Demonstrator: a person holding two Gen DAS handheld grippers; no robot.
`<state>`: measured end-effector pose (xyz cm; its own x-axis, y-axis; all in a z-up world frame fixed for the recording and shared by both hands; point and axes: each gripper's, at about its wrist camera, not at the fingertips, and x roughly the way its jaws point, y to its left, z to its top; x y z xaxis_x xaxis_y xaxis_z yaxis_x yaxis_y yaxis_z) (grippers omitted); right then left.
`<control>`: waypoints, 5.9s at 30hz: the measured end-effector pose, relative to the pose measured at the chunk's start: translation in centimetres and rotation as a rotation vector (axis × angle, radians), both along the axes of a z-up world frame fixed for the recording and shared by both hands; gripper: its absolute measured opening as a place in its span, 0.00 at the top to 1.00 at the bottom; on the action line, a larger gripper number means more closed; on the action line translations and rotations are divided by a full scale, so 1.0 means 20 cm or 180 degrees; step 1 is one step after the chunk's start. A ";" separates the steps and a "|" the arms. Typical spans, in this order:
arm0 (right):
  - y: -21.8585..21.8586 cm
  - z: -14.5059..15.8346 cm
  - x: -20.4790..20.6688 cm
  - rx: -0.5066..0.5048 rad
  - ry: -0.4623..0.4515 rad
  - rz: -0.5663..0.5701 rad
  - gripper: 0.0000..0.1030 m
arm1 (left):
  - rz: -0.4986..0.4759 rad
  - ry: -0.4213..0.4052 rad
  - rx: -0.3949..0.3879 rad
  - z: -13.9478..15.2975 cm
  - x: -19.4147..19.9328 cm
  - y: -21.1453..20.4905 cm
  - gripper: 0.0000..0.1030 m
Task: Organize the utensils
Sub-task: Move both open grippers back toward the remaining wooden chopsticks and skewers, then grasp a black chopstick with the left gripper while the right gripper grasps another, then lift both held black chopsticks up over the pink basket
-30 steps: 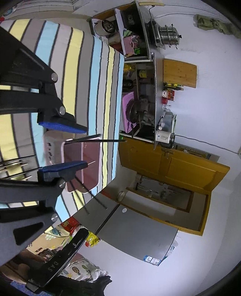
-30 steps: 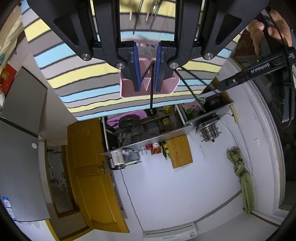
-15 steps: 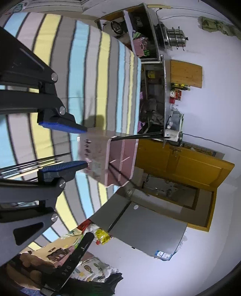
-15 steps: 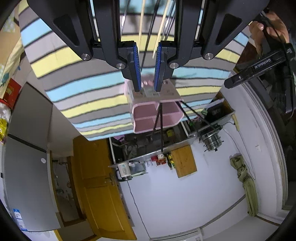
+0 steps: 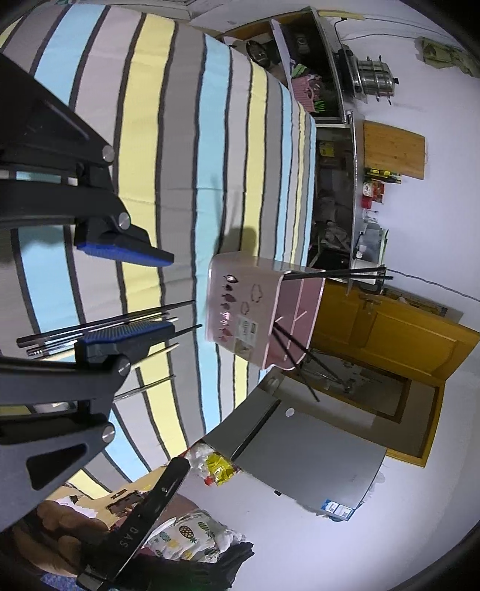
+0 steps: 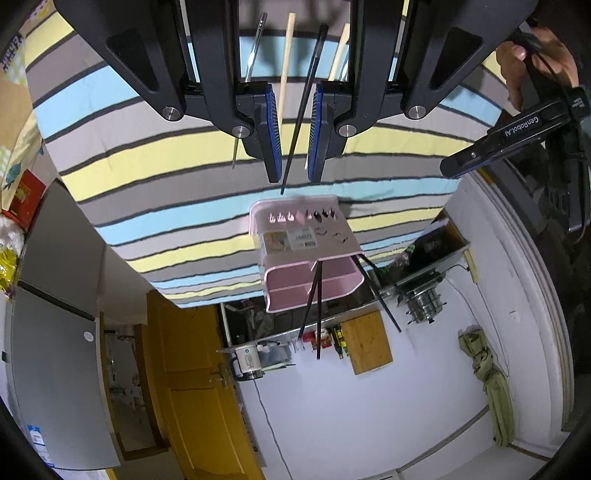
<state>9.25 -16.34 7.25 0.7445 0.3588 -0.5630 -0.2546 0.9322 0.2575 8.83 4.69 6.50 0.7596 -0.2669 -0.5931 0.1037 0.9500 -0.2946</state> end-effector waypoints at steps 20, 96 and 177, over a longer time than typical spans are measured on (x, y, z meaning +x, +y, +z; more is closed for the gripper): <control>0.01 -0.22 0.08 0.0035 0.0332 0.0032 0.86 | -0.0265 0.0594 0.0071 -0.33 0.22 -0.18 0.69; 0.37 -0.53 0.69 -0.0549 0.1063 0.0183 0.93 | -0.0109 0.1025 0.0509 -0.46 0.66 -0.09 0.88; 0.15 0.66 0.52 0.0255 -0.0669 0.0012 0.96 | -0.0094 -0.0313 -0.0092 0.74 0.53 0.11 0.95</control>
<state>19.61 -13.34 20.38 0.8410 0.3992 -0.3652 -0.3140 0.9098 0.2715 19.41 6.90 21.36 0.8054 -0.3059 -0.5077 0.1613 0.9373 -0.3089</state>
